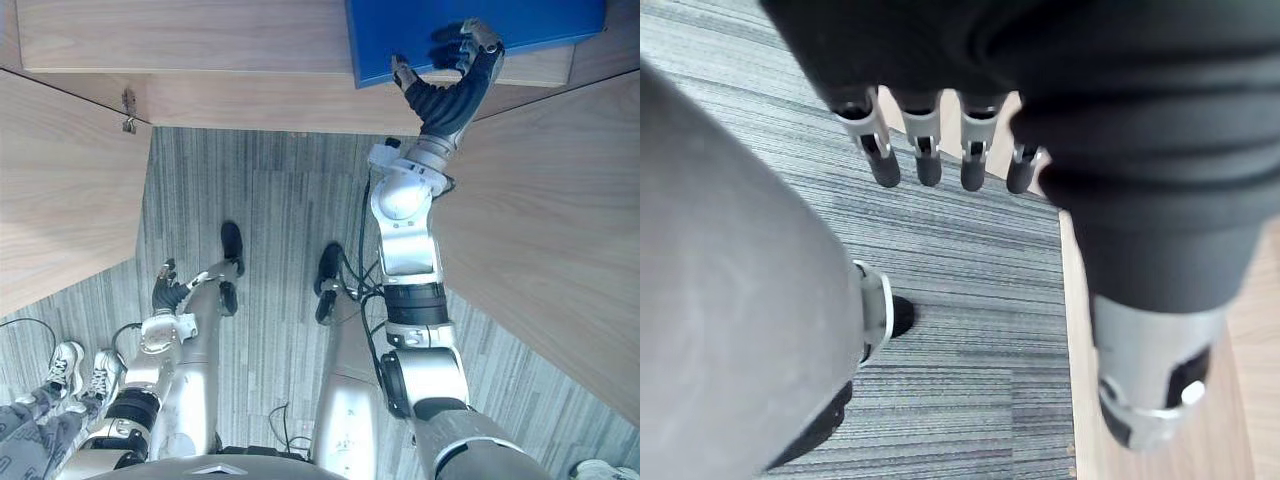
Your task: Walk over to the cabinet, pick up the folder, carry it to the office cabinet, place the folder inside the office cabinet, then close the office cabinet door
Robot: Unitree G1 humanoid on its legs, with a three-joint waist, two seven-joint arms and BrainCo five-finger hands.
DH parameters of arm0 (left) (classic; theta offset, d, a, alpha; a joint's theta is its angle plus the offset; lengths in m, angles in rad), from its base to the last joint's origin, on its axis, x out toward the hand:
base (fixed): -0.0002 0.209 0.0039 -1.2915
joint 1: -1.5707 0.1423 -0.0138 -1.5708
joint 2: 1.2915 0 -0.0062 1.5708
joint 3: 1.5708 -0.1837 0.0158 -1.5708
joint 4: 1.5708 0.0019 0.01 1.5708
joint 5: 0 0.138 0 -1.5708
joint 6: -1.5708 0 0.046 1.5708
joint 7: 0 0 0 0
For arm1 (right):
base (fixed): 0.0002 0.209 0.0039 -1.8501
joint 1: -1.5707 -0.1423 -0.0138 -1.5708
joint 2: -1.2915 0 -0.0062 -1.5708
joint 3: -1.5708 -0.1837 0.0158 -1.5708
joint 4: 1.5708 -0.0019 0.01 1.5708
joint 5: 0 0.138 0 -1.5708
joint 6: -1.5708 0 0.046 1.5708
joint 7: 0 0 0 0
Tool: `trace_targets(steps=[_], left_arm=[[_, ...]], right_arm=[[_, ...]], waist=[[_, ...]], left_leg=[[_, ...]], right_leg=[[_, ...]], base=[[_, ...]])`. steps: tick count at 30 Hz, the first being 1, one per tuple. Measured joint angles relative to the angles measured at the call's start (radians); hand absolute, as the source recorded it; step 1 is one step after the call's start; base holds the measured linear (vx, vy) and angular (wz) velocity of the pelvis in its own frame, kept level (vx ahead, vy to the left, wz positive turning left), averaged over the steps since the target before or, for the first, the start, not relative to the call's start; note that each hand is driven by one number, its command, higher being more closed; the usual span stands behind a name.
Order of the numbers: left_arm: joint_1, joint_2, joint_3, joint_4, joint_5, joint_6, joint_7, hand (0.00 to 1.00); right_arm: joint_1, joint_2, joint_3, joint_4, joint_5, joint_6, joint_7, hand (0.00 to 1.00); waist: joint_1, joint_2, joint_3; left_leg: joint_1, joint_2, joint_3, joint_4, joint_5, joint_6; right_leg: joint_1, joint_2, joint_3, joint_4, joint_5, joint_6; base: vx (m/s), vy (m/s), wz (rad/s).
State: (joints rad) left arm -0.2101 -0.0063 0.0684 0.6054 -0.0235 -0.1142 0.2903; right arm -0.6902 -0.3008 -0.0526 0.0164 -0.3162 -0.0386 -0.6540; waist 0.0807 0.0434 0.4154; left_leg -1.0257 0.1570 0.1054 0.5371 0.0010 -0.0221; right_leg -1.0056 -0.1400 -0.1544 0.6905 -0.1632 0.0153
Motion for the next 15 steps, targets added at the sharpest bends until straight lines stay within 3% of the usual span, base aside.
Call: trace_targets(steps=[7, 15], left_arm=[[0.008, 0.011, -0.002, -0.001, 0.009, -0.013, -0.012, 0.00], [0.018, 0.033, -0.002, -0.002, 0.029, -0.016, -0.013, 0.00]], right_arm=[[0.064, -0.033, 0.079, 0.050, -0.161, 0.022, 0.045, 1.00], [0.043, -0.050, 0.131, 0.178, -0.162, 0.026, 0.123, 1.00]], waist=[[-0.002, 0.000, 0.000], [0.004, -0.001, 0.000]], left_leg=[[0.000, -0.003, 0.000, 0.000, 0.000, 0.000], [-0.003, -0.011, 0.008, -0.013, -0.001, 0.003]], right_leg=[[0.001, -0.004, -0.001, 0.001, -0.001, 0.001], [-0.007, -0.014, 0.002, 0.001, -0.003, 0.006]], base=[[0.00, 0.000, 0.00], [0.00, 0.001, 0.01]])
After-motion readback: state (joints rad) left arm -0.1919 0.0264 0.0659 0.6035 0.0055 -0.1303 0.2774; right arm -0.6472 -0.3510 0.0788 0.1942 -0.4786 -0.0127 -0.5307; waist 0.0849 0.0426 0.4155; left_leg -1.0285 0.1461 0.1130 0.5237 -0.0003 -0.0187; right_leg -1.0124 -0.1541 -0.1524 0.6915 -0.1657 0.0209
